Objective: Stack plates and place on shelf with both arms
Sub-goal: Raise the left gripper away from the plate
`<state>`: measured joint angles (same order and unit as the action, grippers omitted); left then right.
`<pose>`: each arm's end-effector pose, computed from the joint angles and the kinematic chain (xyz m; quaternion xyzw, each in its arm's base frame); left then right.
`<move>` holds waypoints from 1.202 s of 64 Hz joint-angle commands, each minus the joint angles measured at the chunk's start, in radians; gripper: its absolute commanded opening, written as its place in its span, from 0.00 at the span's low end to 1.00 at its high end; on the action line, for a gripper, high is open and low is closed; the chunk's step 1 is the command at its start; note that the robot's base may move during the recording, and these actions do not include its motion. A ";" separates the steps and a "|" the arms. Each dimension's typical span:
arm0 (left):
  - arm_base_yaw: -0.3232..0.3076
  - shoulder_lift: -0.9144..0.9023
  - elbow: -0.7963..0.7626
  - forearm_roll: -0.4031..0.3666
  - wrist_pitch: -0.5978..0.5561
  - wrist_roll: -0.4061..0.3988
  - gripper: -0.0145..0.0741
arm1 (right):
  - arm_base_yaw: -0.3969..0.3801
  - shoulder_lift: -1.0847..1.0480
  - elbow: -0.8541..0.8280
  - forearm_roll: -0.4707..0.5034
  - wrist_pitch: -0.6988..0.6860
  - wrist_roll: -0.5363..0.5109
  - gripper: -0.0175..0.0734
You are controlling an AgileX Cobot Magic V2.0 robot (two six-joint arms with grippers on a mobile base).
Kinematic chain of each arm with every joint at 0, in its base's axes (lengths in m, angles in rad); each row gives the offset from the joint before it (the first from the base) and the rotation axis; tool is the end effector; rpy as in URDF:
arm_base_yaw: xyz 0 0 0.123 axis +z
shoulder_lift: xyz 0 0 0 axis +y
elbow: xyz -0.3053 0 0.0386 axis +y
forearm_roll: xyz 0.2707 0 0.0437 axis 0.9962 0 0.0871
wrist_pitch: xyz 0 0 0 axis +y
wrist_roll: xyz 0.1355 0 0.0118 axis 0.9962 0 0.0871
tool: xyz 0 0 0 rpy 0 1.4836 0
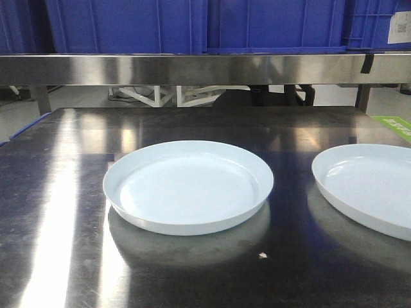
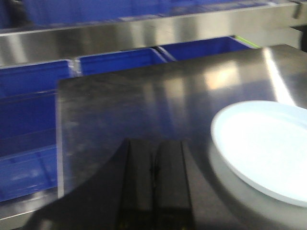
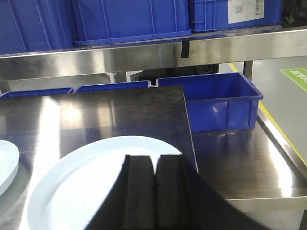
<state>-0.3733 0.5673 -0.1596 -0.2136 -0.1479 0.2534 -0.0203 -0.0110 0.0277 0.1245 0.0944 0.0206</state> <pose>0.1533 -0.0555 0.2286 0.1482 0.7520 -0.0941 0.6354 0.1017 -0.0005 0.1942 0.0548 0.7131 0.0476 0.6972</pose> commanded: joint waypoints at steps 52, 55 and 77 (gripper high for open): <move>0.217 -0.398 -0.032 -0.020 0.122 -0.064 0.25 | -0.007 -0.019 0.002 -0.009 -0.083 -0.004 0.25; 0.244 -0.402 -0.032 -0.020 0.129 -0.064 0.25 | -0.007 -0.019 0.002 -0.009 -0.083 -0.004 0.25; 0.291 -0.404 -0.032 -0.020 0.133 -0.064 0.25 | -0.007 -0.019 0.002 -0.009 -0.083 -0.004 0.25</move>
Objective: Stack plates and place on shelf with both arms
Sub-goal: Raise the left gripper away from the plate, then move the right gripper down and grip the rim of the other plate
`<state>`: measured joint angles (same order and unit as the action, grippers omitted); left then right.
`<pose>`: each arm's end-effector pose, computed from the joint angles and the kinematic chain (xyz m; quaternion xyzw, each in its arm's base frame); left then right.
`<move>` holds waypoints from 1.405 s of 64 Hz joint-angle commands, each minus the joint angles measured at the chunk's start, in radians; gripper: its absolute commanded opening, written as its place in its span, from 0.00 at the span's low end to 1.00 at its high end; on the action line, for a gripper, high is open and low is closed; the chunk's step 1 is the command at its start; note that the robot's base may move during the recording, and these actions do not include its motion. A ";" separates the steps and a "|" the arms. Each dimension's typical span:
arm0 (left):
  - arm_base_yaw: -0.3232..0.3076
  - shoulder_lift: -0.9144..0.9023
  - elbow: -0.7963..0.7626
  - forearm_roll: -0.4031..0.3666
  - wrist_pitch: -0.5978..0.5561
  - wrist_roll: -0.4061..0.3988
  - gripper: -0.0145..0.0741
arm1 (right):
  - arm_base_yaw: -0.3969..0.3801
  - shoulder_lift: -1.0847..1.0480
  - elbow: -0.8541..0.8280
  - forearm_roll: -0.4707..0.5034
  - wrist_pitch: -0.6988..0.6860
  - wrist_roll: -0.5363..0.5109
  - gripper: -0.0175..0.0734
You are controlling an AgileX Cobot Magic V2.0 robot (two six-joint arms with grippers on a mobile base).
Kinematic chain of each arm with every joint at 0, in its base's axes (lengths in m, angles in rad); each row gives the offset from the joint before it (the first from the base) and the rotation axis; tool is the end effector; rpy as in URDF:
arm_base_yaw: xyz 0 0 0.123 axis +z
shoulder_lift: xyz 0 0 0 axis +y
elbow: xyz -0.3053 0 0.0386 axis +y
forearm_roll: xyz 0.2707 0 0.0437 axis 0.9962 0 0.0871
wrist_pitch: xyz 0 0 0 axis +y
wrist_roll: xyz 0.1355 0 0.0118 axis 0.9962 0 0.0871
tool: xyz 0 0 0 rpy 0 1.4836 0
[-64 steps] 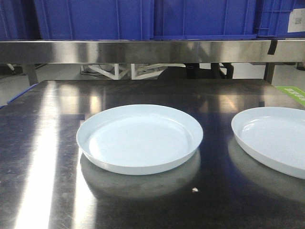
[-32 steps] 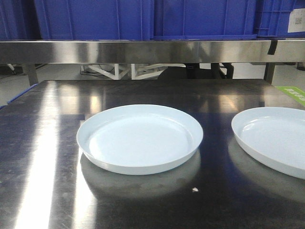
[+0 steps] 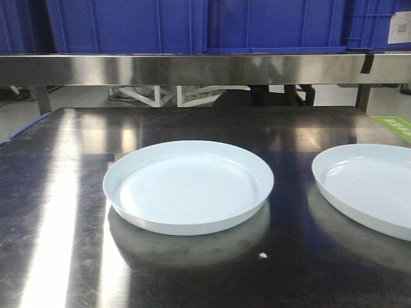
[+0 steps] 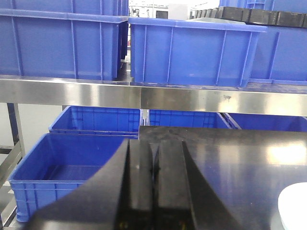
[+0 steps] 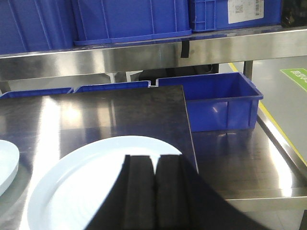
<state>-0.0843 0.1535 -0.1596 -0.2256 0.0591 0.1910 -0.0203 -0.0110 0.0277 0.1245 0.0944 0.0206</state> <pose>0.1100 -0.0111 0.2580 0.0221 0.6940 -0.0472 0.7181 0.1017 -0.0005 0.1942 0.0548 0.7131 0.0476 0.6972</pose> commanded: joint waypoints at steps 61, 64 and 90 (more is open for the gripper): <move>0.003 0.010 -0.032 -0.008 -0.074 -0.001 0.25 | -0.006 -0.019 -0.019 -0.009 -0.126 -0.004 0.25; 0.003 0.010 -0.032 -0.008 -0.074 -0.001 0.25 | -0.005 -0.014 -0.047 -0.009 -0.104 -0.004 0.25; 0.003 0.010 -0.032 -0.008 -0.074 -0.001 0.25 | -0.005 0.324 -0.350 -0.009 0.040 -0.004 0.25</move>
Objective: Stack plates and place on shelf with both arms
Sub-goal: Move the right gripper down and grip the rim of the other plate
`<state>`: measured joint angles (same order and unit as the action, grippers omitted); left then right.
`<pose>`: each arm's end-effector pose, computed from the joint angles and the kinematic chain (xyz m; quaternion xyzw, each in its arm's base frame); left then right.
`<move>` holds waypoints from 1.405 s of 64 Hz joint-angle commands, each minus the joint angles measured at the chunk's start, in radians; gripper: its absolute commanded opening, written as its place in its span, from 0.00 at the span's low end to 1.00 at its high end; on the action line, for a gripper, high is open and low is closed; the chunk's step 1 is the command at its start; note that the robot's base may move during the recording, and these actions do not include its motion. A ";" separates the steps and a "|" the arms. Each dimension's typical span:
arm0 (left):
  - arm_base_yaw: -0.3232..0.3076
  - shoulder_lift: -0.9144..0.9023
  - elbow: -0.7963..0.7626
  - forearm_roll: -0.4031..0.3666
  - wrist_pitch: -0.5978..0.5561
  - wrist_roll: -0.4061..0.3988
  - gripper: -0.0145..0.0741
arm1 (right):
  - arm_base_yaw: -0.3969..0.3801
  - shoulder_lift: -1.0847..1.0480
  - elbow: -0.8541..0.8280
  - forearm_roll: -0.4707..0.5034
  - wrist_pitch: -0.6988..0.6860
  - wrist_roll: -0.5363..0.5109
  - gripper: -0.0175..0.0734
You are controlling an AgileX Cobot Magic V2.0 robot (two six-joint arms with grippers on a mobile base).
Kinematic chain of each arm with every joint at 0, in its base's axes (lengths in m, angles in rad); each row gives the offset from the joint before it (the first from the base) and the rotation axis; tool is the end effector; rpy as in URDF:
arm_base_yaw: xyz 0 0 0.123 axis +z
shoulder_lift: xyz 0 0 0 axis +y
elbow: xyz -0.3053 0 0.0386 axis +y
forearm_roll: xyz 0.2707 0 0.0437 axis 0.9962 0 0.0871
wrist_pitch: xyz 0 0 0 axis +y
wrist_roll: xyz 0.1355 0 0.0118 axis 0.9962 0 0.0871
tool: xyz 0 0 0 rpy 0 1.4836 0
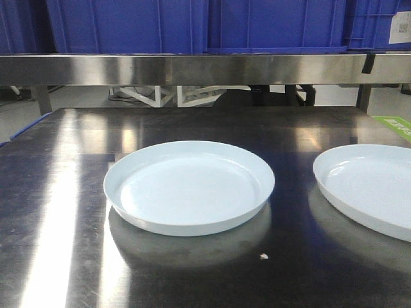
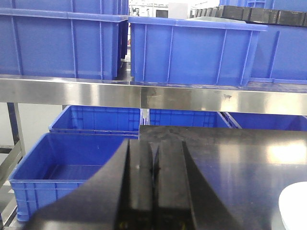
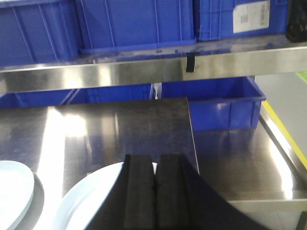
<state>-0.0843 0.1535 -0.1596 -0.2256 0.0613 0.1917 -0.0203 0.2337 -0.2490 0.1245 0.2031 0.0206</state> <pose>0.1100 -0.0112 0.2577 0.0226 0.6948 -0.0471 0.7173 0.1173 0.0010 0.2656 0.0519 0.7394 0.0503 0.6694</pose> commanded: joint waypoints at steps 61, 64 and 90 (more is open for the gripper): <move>0.003 0.010 -0.032 -0.008 -0.076 -0.002 0.25 | -0.119 0.866 -0.559 0.037 0.501 -0.196 0.26; 0.003 0.010 -0.032 -0.008 -0.076 -0.002 0.25 | -0.136 0.900 -0.585 0.038 0.508 -0.196 0.26; 0.003 0.010 -0.032 -0.008 -0.076 -0.002 0.25 | -0.170 1.169 -0.781 0.037 0.659 -0.222 0.58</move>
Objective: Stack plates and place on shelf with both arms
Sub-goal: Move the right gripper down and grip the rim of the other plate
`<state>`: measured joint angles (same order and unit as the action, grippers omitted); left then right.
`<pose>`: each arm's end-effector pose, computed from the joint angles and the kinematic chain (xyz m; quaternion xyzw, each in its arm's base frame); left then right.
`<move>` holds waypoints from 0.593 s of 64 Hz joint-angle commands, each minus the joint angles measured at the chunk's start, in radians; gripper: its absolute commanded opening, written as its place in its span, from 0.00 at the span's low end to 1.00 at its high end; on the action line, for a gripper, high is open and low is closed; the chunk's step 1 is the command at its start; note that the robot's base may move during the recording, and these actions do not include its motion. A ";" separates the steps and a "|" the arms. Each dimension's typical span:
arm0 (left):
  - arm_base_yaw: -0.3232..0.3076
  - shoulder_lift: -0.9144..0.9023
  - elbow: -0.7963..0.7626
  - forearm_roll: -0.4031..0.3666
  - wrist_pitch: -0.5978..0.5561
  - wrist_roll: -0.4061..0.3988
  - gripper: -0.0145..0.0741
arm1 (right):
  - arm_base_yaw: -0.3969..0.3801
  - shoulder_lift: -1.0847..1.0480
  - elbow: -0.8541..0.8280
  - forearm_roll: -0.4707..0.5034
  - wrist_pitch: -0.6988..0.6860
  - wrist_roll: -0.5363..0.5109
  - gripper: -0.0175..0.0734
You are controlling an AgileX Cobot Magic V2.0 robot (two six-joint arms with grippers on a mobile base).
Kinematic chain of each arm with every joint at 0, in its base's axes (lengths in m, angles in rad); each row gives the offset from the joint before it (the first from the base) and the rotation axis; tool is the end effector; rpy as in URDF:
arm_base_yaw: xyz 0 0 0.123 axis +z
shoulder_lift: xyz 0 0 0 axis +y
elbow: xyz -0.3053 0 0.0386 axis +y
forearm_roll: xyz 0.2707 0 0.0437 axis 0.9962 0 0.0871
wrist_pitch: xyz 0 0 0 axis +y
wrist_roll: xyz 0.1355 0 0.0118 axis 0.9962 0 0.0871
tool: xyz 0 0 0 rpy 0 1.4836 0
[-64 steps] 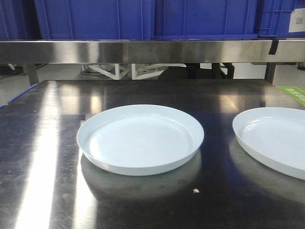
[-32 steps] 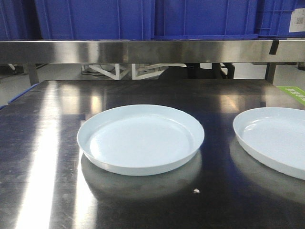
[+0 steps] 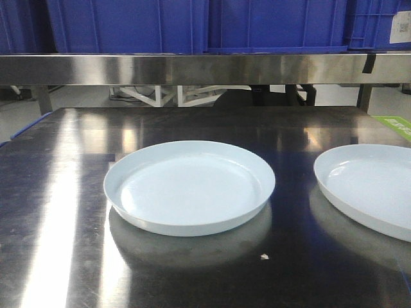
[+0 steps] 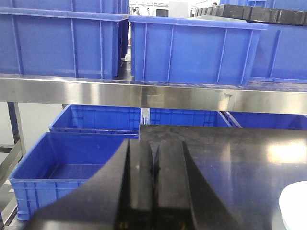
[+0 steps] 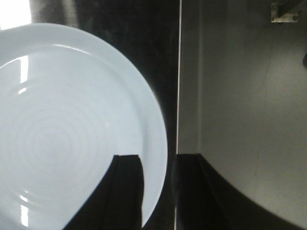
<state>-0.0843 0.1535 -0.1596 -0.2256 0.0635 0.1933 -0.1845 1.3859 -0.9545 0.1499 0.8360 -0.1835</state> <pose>0.1100 -0.0112 0.2574 0.0233 0.6955 -0.0466 0.7166 0.2958 -0.0399 0.2320 0.0390 0.9782 0.0278 0.2020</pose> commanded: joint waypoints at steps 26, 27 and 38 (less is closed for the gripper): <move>0.003 0.010 -0.032 -0.008 -0.078 -0.004 0.25 | -0.006 0.187 -0.207 0.012 0.117 -0.018 0.58; 0.003 0.010 -0.032 -0.008 -0.078 -0.004 0.25 | -0.006 0.188 -0.207 0.012 0.119 -0.018 0.58; 0.003 0.010 -0.032 -0.008 -0.078 -0.004 0.25 | -0.006 0.210 -0.207 0.012 0.121 -0.018 0.58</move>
<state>-0.0843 0.1535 -0.1596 -0.2256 0.0635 0.1933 -0.1845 1.6256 -1.1284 0.1499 0.9584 -0.1898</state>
